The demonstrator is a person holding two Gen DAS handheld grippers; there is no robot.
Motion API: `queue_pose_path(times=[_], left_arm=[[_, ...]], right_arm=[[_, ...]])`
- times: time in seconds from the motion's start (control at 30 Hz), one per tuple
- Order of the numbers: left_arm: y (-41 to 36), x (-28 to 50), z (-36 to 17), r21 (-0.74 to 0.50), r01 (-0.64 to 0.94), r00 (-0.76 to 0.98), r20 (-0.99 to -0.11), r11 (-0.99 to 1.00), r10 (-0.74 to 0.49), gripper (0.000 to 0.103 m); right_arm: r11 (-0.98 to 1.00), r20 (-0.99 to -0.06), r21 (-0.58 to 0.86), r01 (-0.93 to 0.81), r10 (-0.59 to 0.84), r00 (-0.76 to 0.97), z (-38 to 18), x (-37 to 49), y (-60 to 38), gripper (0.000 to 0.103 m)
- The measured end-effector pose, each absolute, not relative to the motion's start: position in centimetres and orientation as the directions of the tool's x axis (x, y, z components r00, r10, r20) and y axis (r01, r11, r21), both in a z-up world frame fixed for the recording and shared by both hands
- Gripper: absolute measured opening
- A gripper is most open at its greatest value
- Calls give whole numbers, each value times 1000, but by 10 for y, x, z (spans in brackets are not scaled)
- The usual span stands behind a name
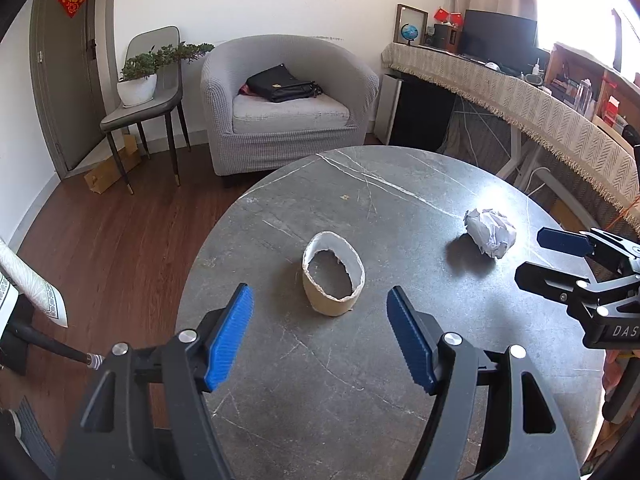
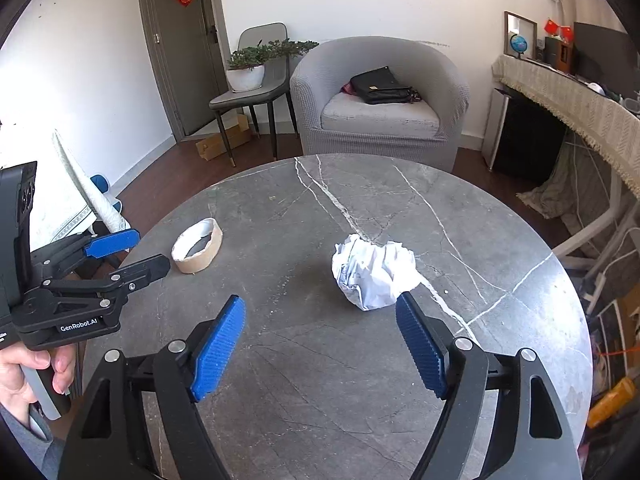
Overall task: Collect trash
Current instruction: 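Close the left tool on the brown tape roll while the right tool grasps the crumpled paper ball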
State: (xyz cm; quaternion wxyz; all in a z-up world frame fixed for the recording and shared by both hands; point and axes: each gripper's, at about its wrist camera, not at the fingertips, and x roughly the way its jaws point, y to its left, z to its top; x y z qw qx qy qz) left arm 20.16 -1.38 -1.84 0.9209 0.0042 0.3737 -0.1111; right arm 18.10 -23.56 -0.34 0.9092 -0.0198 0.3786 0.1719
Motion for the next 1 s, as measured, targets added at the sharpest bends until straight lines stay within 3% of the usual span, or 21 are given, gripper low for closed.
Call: queue_pose_path(times=[0.33,0.63,0.7,0.77,0.8,1.0], left_arm=[[-29,224,-29,-53,188,660,-733,981,-166,73],[-24,240,-37,-81,136,621,-770,987,-149,64],[-27,240,-37,-60,135,623,-771,989,-131,59],[-29,240,-37,-41,136,625,-771,990,-118,43],[-29,237,-36,-38,143,626,-770,989,-120,40],[-17,223,-32,-47,156,639,-757,987,-137,39]], right_arm=[[939,-713,133,-318,313,627,-13,181,-256,81],[931,-727,138,-337,327,604,-16,184,-250,81],[929,-732,133,-346,327,597,-18,184,-249,81],[930,-739,132,-343,322,592,-20,186,-249,82],[933,-739,132,-334,317,594,-20,187,-249,84],[947,-731,124,-297,290,618,-18,192,-251,88]])
